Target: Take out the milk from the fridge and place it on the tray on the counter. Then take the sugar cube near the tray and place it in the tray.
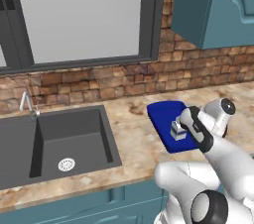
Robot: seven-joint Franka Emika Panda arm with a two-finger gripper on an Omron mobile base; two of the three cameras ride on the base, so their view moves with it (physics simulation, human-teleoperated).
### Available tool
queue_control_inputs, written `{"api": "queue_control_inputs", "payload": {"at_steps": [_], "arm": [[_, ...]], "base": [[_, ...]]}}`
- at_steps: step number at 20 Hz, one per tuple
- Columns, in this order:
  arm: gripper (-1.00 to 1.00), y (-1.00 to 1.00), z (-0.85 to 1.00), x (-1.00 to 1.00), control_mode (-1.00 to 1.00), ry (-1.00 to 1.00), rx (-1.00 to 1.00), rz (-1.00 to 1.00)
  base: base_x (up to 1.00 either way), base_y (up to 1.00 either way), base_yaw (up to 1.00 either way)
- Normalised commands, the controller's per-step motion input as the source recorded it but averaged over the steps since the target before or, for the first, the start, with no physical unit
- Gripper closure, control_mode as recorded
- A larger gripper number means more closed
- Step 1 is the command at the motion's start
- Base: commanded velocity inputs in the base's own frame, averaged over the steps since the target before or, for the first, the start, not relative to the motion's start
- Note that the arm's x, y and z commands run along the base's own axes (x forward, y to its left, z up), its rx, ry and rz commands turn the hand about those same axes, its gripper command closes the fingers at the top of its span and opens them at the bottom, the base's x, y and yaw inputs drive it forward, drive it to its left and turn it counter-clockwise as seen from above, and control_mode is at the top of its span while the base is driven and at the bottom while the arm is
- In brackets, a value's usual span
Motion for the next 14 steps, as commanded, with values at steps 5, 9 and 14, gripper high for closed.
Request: {"api": "queue_control_inputs", "payload": {"at_steps": [5, 9, 14], "arm": [[-1.0, 0.0, 0.67, -0.12, -1.0, 0.0, 0.0, 0.0], [-1.0, -0.08, 0.53, -0.15, -1.0, 0.06, 0.0, -0.02], [-1.0, -0.22, 0.24, -0.15, -1.0, 0.17, 0.0, -0.24]], "base": [[0.0, 0.0, 0.0], [0.0, 0.0, 0.0], [0.0, 0.0, 0.0]]}}
